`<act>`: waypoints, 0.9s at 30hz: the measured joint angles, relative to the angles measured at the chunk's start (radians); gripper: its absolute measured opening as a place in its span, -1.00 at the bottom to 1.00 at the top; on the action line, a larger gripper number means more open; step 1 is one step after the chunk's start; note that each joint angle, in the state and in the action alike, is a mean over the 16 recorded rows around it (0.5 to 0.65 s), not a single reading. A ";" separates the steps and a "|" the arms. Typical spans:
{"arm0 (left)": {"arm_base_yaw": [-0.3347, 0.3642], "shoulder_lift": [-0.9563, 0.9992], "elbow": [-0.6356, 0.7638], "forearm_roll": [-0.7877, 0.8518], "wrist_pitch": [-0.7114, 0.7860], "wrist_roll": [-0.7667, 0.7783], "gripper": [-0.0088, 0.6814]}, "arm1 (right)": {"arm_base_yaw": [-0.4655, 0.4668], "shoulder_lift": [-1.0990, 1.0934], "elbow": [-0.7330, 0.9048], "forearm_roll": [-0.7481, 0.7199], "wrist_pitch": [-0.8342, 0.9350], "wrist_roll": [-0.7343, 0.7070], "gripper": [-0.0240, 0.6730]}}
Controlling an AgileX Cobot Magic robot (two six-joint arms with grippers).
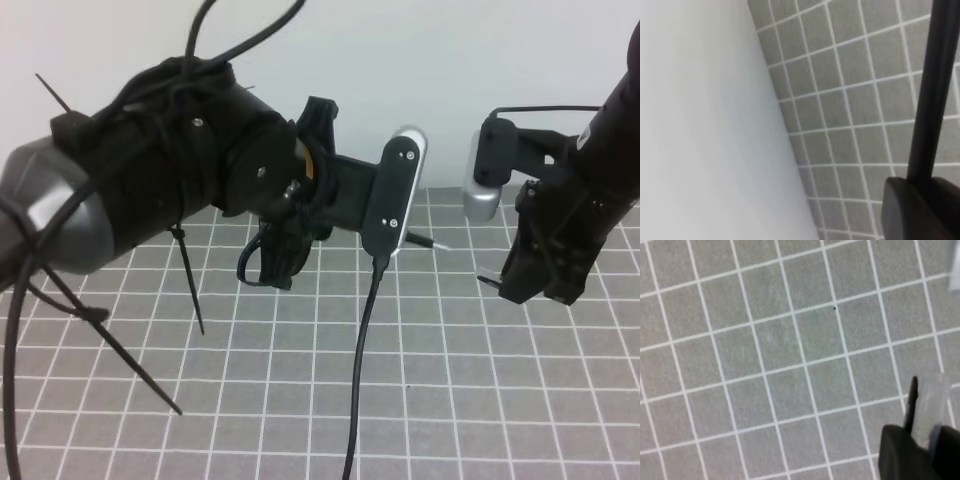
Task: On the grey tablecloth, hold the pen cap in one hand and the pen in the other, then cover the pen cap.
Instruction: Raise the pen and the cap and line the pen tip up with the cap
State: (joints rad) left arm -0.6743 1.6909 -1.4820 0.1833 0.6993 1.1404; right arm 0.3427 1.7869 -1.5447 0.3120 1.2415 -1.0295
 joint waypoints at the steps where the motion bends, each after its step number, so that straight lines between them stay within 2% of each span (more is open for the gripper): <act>1: 0.000 -0.003 0.000 -0.009 0.003 0.010 -0.85 | -0.001 0.000 0.000 0.013 0.003 -0.008 -0.94; 9: 0.000 -0.013 0.000 -0.064 0.036 0.084 -0.85 | -0.025 0.000 0.000 0.109 0.035 -0.028 -0.94; 15: 0.000 -0.020 0.000 -0.069 0.049 0.086 -0.85 | -0.051 -0.003 0.000 0.081 0.015 0.009 -0.94; 20: 0.000 -0.026 0.000 -0.061 0.054 0.056 -0.85 | -0.059 -0.021 0.000 -0.048 -0.110 0.077 -0.94; 27: 0.001 -0.032 0.000 -0.071 0.052 0.014 -0.85 | -0.021 -0.072 0.000 -0.363 -0.404 0.252 -0.93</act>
State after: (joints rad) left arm -0.6728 1.6593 -1.4820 0.1123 0.7515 1.1541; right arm 0.3222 1.7153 -1.5445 -0.0512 0.8371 -0.7772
